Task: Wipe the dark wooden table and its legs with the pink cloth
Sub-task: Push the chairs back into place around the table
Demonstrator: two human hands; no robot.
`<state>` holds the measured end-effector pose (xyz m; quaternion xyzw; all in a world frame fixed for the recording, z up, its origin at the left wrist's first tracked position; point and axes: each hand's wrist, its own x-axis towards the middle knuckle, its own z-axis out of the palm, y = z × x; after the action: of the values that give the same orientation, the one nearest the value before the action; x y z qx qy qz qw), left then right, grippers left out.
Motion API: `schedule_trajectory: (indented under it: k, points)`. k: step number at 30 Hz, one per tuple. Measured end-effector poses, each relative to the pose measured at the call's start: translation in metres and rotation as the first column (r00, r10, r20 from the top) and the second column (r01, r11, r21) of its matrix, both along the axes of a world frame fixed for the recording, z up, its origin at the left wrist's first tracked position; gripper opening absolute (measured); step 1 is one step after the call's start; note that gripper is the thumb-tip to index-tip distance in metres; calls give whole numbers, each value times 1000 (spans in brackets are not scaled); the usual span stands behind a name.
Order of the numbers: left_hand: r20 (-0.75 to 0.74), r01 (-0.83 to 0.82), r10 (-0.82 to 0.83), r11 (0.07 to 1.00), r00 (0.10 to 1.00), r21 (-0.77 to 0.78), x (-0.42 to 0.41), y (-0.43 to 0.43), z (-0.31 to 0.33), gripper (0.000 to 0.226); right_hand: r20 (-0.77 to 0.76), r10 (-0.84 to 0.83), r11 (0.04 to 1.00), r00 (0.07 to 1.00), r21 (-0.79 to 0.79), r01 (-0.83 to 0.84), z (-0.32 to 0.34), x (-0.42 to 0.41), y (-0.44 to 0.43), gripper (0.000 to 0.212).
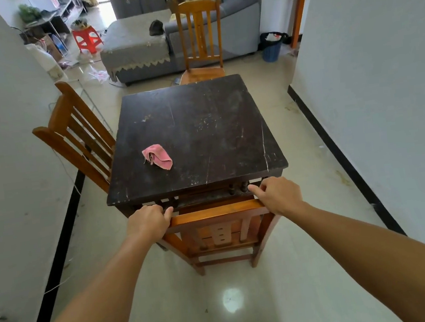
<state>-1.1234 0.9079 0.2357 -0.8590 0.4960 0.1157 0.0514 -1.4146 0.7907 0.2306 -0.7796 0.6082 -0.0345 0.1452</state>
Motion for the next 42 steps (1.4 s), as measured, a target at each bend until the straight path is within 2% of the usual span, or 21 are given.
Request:
schedule_trajectory:
  k: [5, 12, 17, 20, 27, 32, 36, 42]
  points:
    - [12, 135, -137, 988, 991, 71, -18, -16, 18, 29, 128, 92, 980, 987, 162, -113, 9, -22, -11, 49]
    - [24, 411, -411, 904, 911, -118, -120, -117, 54, 32, -55, 119, 992, 991, 48, -117, 28, -113, -82, 44]
    - [66, 512, -509, 841, 858, -173, -201, -216, 61, 32, -103, 215, 971, 971, -83, -224, 33, -176, -162, 44]
    - [116, 539, -527, 817, 842, -203, -242, -277, 67, 32, -144, 264, 946, 954, -152, -285, 41, -211, -222, 43]
    - [203, 513, -471, 784, 858, -350, -301, -397, 79, 31, -123, 310, 899, 943, -284, -332, 79, -258, -359, 44]
    - [255, 495, -426, 782, 868, -379, -291, -488, 85, 35, -83, 358, 857, 930, -366, -362, 90, -250, -460, 46]
    - [297, 502, -413, 784, 861, -366, -277, -577, 84, 38, -108, 378, 814, 920, -435, -385, 92, -238, -551, 48]
    - [300, 506, -413, 764, 860, -400, -255, -722, 102, 35, -127, 318, 835, 940, -431, -341, 108, -224, -687, 50]
